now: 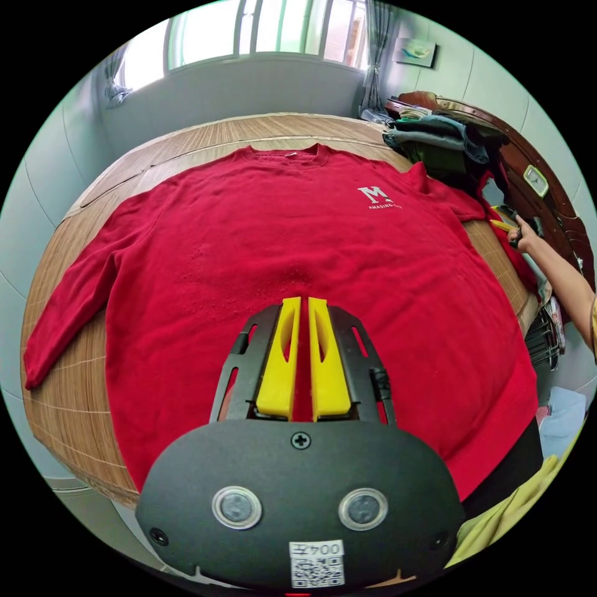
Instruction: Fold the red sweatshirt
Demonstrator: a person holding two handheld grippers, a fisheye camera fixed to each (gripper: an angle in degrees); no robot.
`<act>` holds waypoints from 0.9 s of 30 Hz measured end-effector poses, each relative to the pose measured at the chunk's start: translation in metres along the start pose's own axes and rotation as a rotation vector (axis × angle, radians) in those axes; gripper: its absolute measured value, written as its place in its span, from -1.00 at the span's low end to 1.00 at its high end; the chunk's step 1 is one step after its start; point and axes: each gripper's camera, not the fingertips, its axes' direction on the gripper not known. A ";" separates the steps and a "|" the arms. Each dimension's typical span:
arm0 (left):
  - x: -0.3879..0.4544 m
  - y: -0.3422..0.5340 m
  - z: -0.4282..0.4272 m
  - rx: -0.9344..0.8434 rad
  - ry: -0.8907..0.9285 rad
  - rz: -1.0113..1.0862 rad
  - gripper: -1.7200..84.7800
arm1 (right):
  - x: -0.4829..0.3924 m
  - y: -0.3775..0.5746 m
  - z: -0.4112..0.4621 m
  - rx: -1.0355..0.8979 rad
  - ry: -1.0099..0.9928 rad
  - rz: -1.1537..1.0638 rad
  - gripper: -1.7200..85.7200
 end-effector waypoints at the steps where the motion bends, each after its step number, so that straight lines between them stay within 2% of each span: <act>1: 0.000 0.000 0.001 0.001 -0.003 0.002 -0.93 | 0.006 -0.008 0.004 0.003 0.002 0.025 -0.69; 9: -0.008 -0.002 0.005 0.005 0.006 -0.002 -0.93 | 0.016 -0.035 0.024 -0.004 0.052 0.043 -0.71; 14: -0.013 -0.003 0.007 0.006 0.007 -0.002 -0.93 | 0.019 -0.037 0.034 -0.042 0.061 0.062 -0.85; 18: -0.019 -0.003 0.008 0.005 0.019 -0.008 -0.93 | 0.011 -0.029 0.026 -0.005 -0.017 0.031 -0.87; 21: -0.024 -0.002 0.008 0.006 0.031 -0.014 -0.94 | -0.023 -0.019 0.008 0.043 -0.077 -0.057 -0.88; 27: -0.030 -0.001 0.009 0.008 0.029 -0.013 -0.94 | -0.185 0.044 -0.014 0.064 -0.025 -0.504 -0.88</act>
